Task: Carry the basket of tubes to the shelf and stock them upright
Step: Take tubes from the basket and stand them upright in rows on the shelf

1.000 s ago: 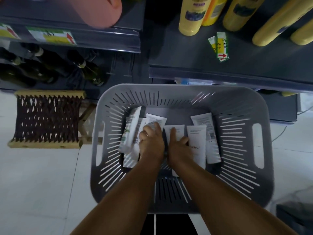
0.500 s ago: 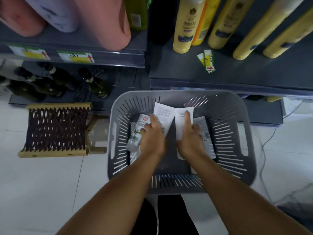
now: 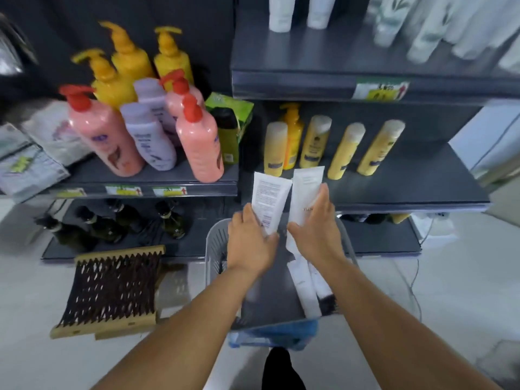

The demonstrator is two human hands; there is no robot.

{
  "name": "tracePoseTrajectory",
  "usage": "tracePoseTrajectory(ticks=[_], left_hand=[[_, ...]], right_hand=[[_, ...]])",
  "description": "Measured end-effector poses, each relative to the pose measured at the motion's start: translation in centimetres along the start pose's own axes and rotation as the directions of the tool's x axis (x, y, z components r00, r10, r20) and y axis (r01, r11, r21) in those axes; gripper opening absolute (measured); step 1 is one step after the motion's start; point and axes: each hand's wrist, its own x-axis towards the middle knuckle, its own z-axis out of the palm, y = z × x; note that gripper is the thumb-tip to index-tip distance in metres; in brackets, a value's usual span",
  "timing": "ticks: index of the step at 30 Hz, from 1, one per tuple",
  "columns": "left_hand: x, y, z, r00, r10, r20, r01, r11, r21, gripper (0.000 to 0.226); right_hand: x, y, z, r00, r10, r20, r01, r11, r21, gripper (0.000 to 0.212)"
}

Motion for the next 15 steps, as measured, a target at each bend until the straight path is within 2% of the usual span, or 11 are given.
tracePoseTrajectory(ticks=[2,8,11,15], left_hand=[[0.6,1.8,-1.9,0.996,0.056,-0.069,-0.06,0.997,-0.056,0.058],[3.6,7.5,-6.5,0.95,0.204,-0.237,-0.248,0.953,-0.174,0.064],[5.2,10.4,-8.5,0.911,0.262,-0.319,-0.332,0.925,-0.186,0.064],[8.0,14.3,-11.3,0.874,0.297,-0.385,-0.399,0.891,-0.218,0.061]], right_hand=[[0.2,-1.7,-1.6,0.999,-0.016,-0.047,0.019,0.999,0.049,0.084],[2.7,-7.3,-6.4,0.964,-0.201,-0.173,0.225,0.965,0.132,0.088],[4.4,-10.0,-8.6,0.949,-0.231,-0.217,0.269,0.948,0.168,0.093],[7.4,-13.0,-11.4,0.909,-0.296,-0.294,0.355,0.919,0.172,0.086]])
